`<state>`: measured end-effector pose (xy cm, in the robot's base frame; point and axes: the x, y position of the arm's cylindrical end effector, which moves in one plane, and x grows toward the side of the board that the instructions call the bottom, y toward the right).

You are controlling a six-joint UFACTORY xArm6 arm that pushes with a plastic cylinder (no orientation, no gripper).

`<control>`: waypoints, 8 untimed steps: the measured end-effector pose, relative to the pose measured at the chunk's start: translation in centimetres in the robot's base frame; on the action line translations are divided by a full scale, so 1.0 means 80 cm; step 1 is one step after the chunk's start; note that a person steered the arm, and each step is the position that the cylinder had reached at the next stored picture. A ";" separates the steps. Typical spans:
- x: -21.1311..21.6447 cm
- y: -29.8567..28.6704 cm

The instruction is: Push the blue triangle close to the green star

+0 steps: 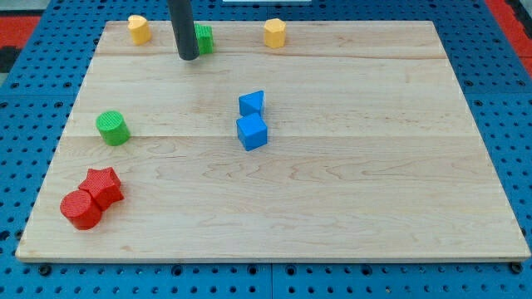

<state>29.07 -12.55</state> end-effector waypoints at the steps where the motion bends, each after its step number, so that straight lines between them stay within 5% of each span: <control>1: 0.007 0.076; 2: 0.022 0.165; 4: 0.147 0.164; 5: 0.141 0.058; 6: 0.108 0.026; 7: 0.089 0.026; 8: 0.136 0.053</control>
<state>39.97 -8.34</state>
